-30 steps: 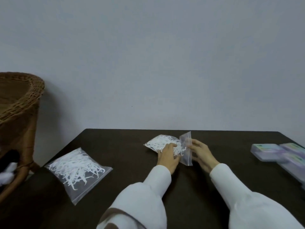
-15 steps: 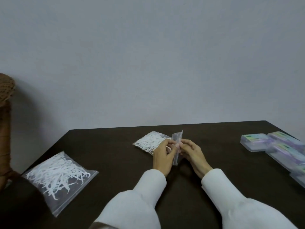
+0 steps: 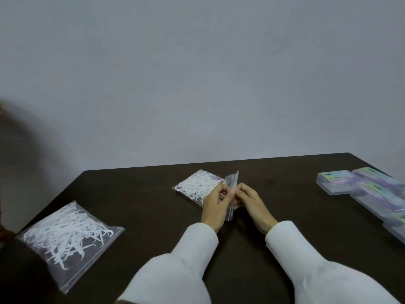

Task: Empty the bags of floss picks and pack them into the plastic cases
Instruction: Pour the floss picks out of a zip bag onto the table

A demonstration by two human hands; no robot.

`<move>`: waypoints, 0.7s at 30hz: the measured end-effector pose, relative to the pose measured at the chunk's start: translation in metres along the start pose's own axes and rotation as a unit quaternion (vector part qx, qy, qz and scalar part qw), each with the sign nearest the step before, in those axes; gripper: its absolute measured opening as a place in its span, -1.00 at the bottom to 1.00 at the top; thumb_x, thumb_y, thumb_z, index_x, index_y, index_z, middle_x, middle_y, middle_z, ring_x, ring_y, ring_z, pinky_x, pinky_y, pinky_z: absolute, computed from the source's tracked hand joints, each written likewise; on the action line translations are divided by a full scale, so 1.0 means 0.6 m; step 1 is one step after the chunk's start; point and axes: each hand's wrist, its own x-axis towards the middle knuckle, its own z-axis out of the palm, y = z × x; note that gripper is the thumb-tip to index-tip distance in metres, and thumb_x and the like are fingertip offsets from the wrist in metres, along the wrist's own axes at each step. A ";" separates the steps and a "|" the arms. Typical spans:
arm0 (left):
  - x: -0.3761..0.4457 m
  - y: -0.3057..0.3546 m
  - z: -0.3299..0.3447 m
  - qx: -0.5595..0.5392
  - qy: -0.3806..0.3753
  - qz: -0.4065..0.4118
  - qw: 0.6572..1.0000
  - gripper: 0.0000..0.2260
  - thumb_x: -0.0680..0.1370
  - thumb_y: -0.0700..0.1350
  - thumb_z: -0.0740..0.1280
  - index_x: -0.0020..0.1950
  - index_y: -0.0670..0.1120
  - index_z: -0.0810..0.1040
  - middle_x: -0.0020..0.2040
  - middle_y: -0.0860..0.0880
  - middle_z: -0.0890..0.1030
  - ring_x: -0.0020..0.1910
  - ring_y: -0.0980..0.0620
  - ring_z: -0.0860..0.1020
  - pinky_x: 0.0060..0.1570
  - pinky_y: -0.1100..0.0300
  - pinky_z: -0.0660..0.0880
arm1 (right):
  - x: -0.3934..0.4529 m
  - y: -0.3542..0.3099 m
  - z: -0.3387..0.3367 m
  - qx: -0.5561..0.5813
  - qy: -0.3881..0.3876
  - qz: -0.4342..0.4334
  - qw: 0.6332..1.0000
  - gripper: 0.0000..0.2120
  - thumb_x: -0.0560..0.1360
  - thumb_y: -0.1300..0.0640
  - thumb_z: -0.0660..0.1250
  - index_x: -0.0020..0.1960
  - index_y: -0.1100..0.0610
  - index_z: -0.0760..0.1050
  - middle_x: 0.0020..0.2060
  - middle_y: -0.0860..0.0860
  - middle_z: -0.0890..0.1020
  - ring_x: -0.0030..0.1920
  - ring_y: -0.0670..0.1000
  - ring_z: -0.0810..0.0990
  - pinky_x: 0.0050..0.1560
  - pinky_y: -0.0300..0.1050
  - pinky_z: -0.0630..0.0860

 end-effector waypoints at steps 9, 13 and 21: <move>-0.003 0.009 0.001 0.322 -0.010 0.108 0.940 -0.78 0.65 -0.10 0.03 -0.17 -0.06 0.33 -0.19 0.03 0.43 -0.15 0.05 0.40 0.09 0.09 0.31 | -0.011 0.001 0.007 -0.118 0.021 -0.023 0.993 -0.77 0.61 0.14 0.12 -0.19 0.18 0.39 -0.36 0.01 0.50 -0.37 -0.11 0.46 -0.28 -0.27 0.44; -0.001 0.005 0.002 0.363 -0.015 0.124 0.924 -0.71 0.60 0.05 -0.09 -0.15 -0.05 0.31 -0.18 0.03 0.42 -0.11 0.01 0.43 0.08 0.09 0.30 | -0.016 -0.006 0.006 -0.189 0.024 -0.037 0.981 -0.73 0.62 0.10 0.10 -0.23 0.14 0.38 -0.41 0.00 0.49 -0.43 -0.14 0.43 -0.35 -0.27 0.42; 0.000 0.009 -0.001 0.388 0.012 0.160 0.907 -0.72 0.56 0.07 -0.08 -0.20 -0.01 0.30 -0.26 0.05 0.40 -0.24 0.06 0.37 0.00 0.11 0.30 | -0.012 -0.001 -0.006 -0.387 0.060 -0.069 0.917 -0.72 0.60 0.02 0.10 -0.10 0.15 0.49 -0.31 0.05 0.60 -0.28 0.05 0.56 -0.15 0.07 0.51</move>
